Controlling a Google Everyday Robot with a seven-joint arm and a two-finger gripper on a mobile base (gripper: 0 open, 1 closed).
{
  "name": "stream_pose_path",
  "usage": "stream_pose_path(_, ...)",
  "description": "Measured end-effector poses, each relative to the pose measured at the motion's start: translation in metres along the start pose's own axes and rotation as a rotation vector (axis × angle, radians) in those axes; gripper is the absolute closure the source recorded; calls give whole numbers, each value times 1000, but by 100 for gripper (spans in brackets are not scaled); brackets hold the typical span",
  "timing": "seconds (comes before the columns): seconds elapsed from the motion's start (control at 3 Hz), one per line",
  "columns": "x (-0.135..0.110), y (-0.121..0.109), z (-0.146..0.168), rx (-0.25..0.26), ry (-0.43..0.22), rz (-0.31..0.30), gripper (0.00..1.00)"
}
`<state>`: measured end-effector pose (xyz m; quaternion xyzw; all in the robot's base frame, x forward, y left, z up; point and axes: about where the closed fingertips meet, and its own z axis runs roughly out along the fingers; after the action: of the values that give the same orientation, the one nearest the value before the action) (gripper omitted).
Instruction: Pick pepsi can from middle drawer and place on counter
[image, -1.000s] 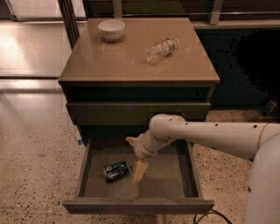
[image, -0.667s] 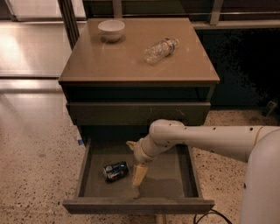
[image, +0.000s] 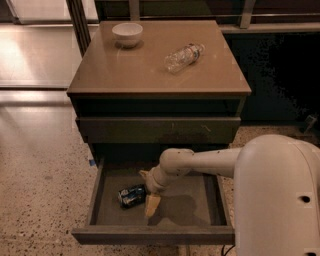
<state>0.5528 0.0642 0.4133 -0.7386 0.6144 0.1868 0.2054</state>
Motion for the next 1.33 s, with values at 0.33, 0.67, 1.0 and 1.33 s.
stream_pose_path(0.33, 0, 0, 0, 0, 0, 0, 0)
stream_pose_path(0.67, -6, -21, 26, -11, -33, -60, 0)
stream_pose_path(1.0, -12, -41, 43, -19, -62, -109, 0)
stream_pose_path(1.33, -20, -46, 66, -95, -98, -147, 0)
